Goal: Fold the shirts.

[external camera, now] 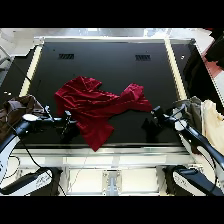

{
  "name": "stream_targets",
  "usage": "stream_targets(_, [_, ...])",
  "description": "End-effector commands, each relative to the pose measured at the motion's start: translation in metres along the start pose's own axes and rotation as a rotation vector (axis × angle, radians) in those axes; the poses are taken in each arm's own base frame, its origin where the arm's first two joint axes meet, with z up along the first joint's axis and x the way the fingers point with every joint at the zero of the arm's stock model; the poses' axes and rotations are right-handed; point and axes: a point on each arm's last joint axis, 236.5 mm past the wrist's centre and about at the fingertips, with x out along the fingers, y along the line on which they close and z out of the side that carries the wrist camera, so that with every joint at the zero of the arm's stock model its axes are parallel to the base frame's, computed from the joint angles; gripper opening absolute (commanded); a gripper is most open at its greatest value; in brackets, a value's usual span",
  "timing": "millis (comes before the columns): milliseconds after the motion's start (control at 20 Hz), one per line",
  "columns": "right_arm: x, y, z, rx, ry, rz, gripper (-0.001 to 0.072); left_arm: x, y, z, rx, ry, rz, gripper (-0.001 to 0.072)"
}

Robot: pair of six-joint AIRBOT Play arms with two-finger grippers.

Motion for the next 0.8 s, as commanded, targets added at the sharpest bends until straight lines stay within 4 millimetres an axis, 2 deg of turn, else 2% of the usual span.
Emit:
stream_targets(0, [0.026, 0.013, 0.002, -0.043, 0.038, -0.017, 0.0401, 0.000, 0.000, 0.000, 0.002, -0.001, -0.001, 0.0014])
stream_targets(150, [0.042, 0.010, -0.004, -0.042, 0.086, -0.052, 0.0399, 0.000, -0.001, 0.000, 0.021, -0.001, -0.001, 0.0014])
stream_targets(250, [0.049, 0.009, -0.003, -0.036, 0.092, -0.060, 0.0362, 0.000, -0.001, 0.000, 0.025, -0.001, -0.001, 0.0014])
stream_targets(450, [0.057, 0.020, 0.010, -0.037, 0.061, -0.045, 0.0361, 0.000, 0.000, 0.000, 0.025, -0.001, 0.000, 0.0014])
stream_targets(500, [0.061, 0.023, 0.012, -0.036, 0.062, -0.044, 0.0327, 0.000, 0.000, 0.000, 0.026, -0.001, -0.001, 0.0014])
stream_targets(550, [0.064, 0.025, 0.013, -0.029, 0.066, -0.044, 0.0232, 0.000, 0.000, 0.000, 0.026, -0.001, -0.001, 0.0014])
stream_targets(600, [0.068, 0.028, 0.014, -0.011, 0.070, -0.039, 0.0078, 0.000, 0.000, 0.000, 0.026, -0.001, -0.001, 0.0014])
stream_targets(650, [0.069, 0.033, 0.015, -0.002, 0.070, -0.030, 0.0016, 0.000, -0.001, 0.000, 0.028, -0.001, -0.001, 0.0014])
stream_targets(750, [0.061, 0.059, 0.026, -0.071, 0.047, 0.023, 0.0015, -0.004, -0.005, 0.002, 0.075, -0.012, -0.009, 0.0013])
